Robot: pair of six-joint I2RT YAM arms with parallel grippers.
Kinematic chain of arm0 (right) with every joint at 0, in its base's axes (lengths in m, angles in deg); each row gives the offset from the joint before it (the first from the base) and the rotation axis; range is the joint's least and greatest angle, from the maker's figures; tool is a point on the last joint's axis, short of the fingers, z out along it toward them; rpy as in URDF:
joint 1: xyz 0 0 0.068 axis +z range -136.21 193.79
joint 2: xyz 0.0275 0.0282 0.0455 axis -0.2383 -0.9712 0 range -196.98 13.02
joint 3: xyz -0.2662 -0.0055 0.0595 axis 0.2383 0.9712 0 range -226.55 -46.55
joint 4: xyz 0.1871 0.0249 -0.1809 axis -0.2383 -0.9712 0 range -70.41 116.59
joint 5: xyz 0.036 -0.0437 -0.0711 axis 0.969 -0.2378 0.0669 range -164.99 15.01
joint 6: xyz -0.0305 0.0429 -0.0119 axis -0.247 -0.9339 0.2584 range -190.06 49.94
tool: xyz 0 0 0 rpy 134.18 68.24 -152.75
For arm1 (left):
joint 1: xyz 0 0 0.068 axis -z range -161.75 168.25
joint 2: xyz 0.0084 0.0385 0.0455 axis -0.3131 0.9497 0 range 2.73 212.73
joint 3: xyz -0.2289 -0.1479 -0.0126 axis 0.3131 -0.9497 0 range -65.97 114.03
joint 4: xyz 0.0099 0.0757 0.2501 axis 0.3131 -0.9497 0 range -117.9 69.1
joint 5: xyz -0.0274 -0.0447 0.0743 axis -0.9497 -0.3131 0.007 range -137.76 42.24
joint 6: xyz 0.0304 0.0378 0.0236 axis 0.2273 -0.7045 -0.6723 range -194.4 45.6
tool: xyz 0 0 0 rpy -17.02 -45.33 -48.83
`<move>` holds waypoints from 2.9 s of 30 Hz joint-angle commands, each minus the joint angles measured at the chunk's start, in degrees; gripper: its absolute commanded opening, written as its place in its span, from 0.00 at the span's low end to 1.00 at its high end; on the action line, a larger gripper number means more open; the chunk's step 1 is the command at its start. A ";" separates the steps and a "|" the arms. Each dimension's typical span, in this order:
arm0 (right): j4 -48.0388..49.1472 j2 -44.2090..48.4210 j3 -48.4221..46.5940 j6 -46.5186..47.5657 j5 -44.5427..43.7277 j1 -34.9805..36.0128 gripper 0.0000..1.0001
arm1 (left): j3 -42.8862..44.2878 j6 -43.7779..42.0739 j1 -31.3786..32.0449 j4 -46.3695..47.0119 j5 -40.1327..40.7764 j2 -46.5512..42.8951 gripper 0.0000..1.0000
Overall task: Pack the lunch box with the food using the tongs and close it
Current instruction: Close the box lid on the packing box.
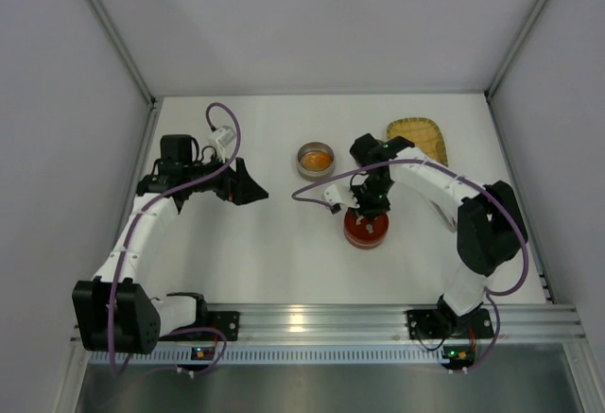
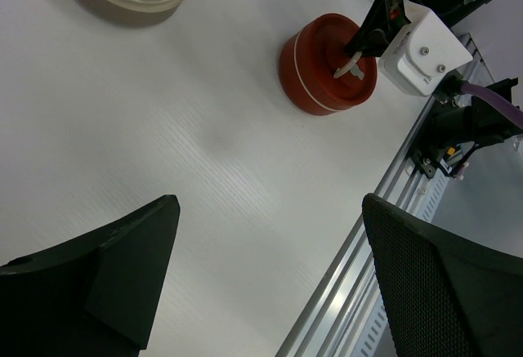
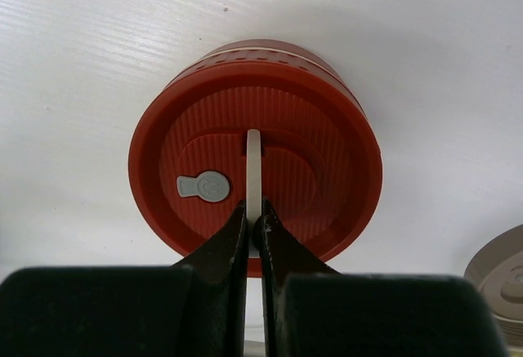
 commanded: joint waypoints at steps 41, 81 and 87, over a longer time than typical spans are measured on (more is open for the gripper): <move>36.21 8.08 23.12 -73.01 2.54 1.46 0.00 | 2.48 -1.79 -2.81 -0.65 -1.00 0.36 0.98; 26.72 12.30 6.42 -55.61 4.13 0.58 0.07 | 1.60 -7.07 -2.81 -1.62 -1.35 -0.52 0.98; 28.04 8.09 3.70 -54.56 3.95 0.49 0.39 | 1.78 -6.10 -2.89 -0.30 -1.44 0.35 0.98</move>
